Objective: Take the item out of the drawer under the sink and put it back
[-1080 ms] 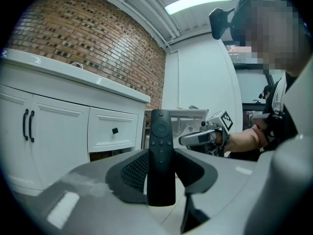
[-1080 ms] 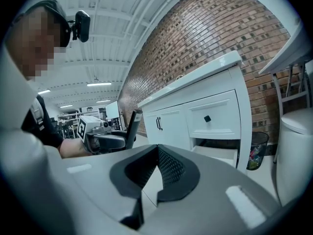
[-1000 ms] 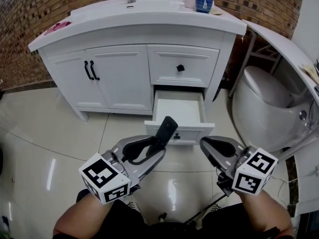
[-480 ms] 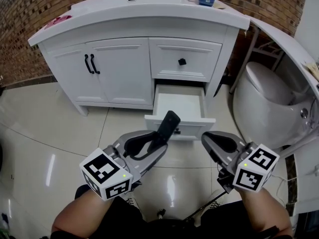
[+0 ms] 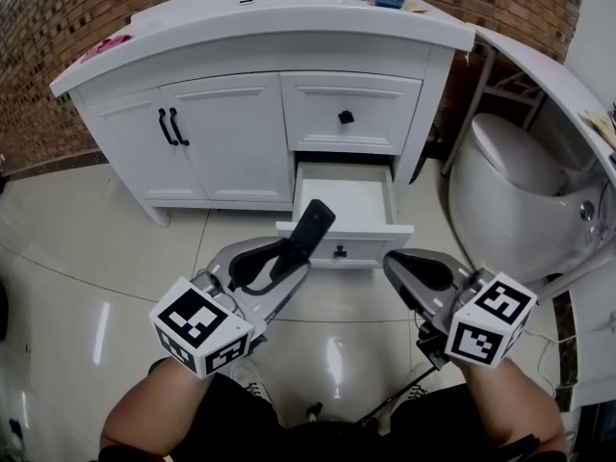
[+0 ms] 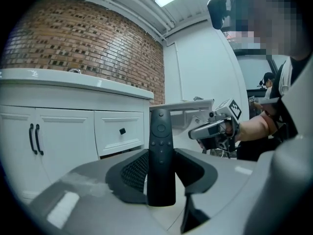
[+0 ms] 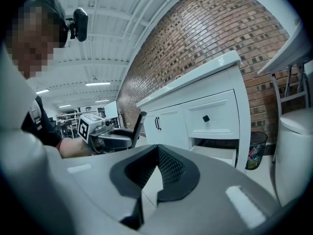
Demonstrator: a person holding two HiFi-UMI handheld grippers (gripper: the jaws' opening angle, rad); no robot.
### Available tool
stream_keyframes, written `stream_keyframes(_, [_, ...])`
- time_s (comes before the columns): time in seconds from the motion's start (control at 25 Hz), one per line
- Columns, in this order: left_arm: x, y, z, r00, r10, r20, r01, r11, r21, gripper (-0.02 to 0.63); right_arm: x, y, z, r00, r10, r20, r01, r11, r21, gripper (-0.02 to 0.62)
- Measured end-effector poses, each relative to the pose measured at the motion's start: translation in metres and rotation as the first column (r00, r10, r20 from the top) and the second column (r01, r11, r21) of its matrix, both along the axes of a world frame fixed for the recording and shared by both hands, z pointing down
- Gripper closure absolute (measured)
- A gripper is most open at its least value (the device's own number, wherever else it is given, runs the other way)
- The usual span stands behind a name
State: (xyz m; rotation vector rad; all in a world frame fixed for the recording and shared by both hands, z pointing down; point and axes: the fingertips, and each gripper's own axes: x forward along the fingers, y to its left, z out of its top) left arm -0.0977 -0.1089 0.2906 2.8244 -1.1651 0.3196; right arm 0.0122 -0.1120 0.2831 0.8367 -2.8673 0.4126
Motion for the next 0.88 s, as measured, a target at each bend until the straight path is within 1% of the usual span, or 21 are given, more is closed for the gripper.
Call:
stream_keyframes(0.08, [-0.003,-0.007,-0.004,0.999,-0.012,0.038,0.012,1.000,0.017,0.437,-0.001,0.000,0.000,1.000,0.001,0.002,-0.001,1.000,0.000,0.593])
stream_keyframes(0.2, [-0.001,-0.018,-0.006,0.993,-0.005,0.118,0.001,0.999,0.042,0.437,-0.001,0.000,0.001,1.000,-0.001,0.002,0.001,1.000,-0.002,0.592])
stream_keyframes(0.32, [0.002,-0.035,-0.002,0.976,0.000,0.218,-0.014,0.998,0.063,0.437,0.000,0.000,0.001,1.000,-0.001,0.004,0.001,1.000,0.000,0.592])
stream_keyframes(0.44, [0.001,-0.059,0.004,0.948,0.006,0.319,-0.033,0.996,0.079,0.437,-0.003,0.000,-0.001,1.000,-0.007,0.008,0.007,1.000,0.001,0.592])
stream_keyframes(0.56, [0.004,-0.090,0.005,0.924,0.012,0.381,-0.049,0.995,0.087,0.437,-0.004,0.000,0.000,1.000,-0.017,0.007,0.017,1.000,-0.004,0.592])
stream_keyframes(0.64, [0.009,-0.109,0.010,0.906,0.024,0.423,-0.062,0.995,0.076,0.438,-0.004,-0.001,0.002,1.000,-0.020,0.007,0.020,1.000,-0.010,0.592])
stream_keyframes(0.8, [0.021,-0.141,0.030,0.852,0.051,0.521,-0.085,0.995,0.043,0.437,-0.005,-0.003,0.005,1.000,-0.028,0.004,0.028,0.999,-0.020,0.594])
stream_keyframes(0.88, [0.029,-0.157,0.039,0.829,0.067,0.556,-0.106,0.994,0.038,0.437,-0.003,-0.006,0.005,1.000,-0.027,0.008,0.028,0.999,-0.025,0.592])
